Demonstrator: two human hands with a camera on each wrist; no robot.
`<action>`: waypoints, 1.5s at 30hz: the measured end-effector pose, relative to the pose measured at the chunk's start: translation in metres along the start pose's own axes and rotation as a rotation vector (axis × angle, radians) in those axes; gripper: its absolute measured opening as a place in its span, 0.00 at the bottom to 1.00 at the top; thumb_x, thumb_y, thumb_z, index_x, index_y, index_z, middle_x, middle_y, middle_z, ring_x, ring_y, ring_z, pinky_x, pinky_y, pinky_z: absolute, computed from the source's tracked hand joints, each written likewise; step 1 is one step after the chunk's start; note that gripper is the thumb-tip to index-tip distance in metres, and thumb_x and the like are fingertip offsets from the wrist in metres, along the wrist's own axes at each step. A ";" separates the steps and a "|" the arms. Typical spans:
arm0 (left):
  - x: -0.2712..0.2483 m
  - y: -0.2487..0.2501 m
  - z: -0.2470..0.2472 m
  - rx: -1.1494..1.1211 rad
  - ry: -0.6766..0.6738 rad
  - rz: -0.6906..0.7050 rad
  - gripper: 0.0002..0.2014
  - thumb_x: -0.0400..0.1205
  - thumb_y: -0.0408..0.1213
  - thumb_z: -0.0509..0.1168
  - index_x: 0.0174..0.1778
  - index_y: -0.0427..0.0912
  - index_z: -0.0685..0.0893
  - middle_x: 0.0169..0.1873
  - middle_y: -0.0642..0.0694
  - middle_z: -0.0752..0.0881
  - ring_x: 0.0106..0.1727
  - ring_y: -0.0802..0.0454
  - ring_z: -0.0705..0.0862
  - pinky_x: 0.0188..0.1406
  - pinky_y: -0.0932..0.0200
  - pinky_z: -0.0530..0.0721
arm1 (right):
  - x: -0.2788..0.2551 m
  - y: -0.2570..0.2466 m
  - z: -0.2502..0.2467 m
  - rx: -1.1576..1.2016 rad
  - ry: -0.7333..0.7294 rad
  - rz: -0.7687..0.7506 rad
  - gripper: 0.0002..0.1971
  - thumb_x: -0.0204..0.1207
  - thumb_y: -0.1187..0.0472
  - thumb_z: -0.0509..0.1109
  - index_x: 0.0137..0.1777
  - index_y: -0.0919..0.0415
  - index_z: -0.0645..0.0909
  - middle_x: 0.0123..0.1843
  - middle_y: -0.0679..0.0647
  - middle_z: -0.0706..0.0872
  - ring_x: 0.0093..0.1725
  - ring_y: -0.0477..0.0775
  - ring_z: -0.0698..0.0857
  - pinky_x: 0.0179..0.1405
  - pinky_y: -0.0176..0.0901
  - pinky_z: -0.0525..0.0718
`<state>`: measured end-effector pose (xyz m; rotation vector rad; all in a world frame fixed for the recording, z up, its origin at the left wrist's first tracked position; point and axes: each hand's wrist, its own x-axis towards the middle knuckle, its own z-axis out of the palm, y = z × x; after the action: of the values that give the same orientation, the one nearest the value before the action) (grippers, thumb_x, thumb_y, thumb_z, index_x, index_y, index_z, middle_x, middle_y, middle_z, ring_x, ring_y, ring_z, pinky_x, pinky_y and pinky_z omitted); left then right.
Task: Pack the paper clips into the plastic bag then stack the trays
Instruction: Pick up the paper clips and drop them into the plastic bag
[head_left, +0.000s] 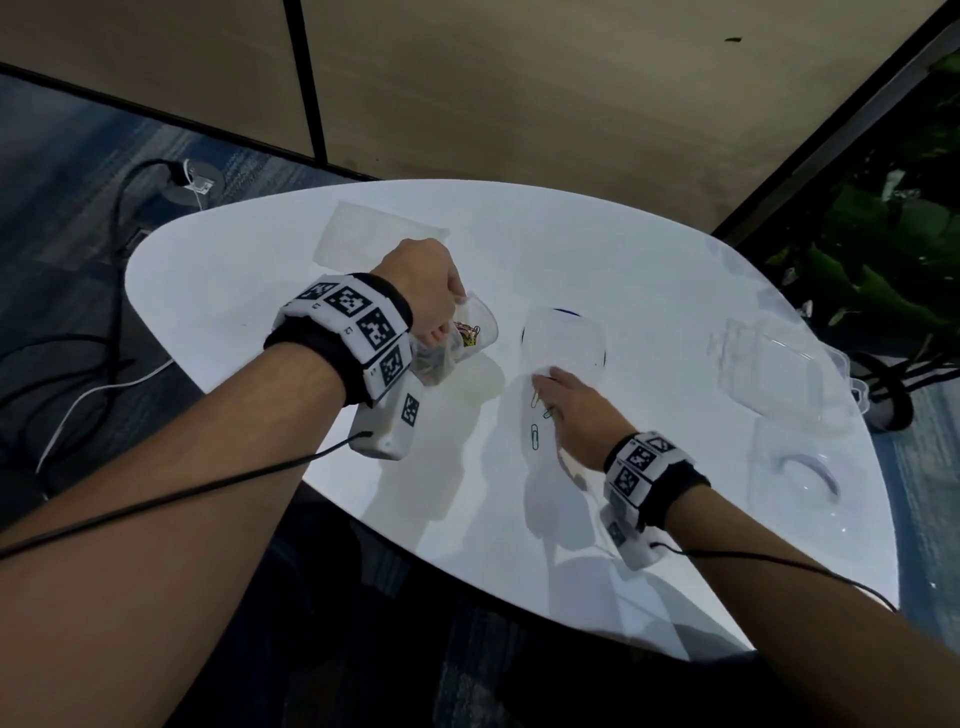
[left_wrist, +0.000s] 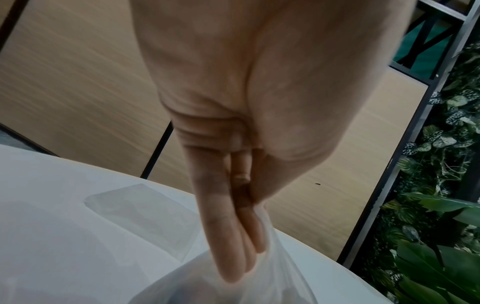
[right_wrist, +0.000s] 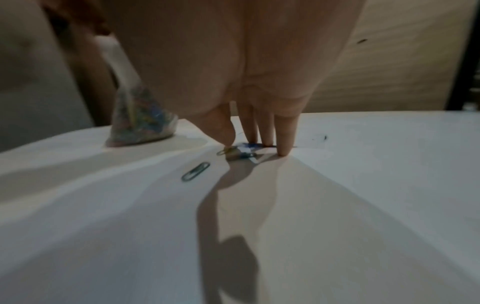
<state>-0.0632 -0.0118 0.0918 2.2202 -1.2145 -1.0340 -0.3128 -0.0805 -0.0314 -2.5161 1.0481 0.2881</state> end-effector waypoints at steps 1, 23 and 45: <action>-0.002 0.001 -0.001 0.006 -0.007 0.000 0.12 0.86 0.27 0.62 0.57 0.38 0.90 0.42 0.37 0.93 0.42 0.40 0.94 0.52 0.45 0.93 | -0.005 -0.002 0.006 -0.004 0.016 -0.035 0.26 0.82 0.71 0.57 0.79 0.59 0.69 0.82 0.59 0.66 0.76 0.63 0.74 0.70 0.49 0.74; -0.028 0.011 -0.001 -0.006 -0.118 -0.048 0.15 0.86 0.22 0.58 0.65 0.32 0.85 0.51 0.29 0.91 0.45 0.34 0.90 0.60 0.42 0.89 | -0.010 -0.029 -0.003 0.104 0.144 0.280 0.10 0.63 0.72 0.70 0.36 0.59 0.90 0.37 0.50 0.89 0.39 0.53 0.85 0.37 0.37 0.83; -0.014 -0.003 0.010 -0.041 -0.051 0.024 0.11 0.87 0.27 0.60 0.57 0.38 0.88 0.37 0.35 0.92 0.39 0.37 0.94 0.46 0.44 0.94 | 0.017 -0.044 -0.059 1.117 0.224 0.252 0.07 0.65 0.78 0.77 0.33 0.67 0.87 0.30 0.56 0.87 0.32 0.55 0.87 0.40 0.47 0.91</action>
<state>-0.0741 0.0018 0.0899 2.1560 -1.2272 -1.1021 -0.2673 -0.0888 0.0286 -1.4256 1.1528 -0.4264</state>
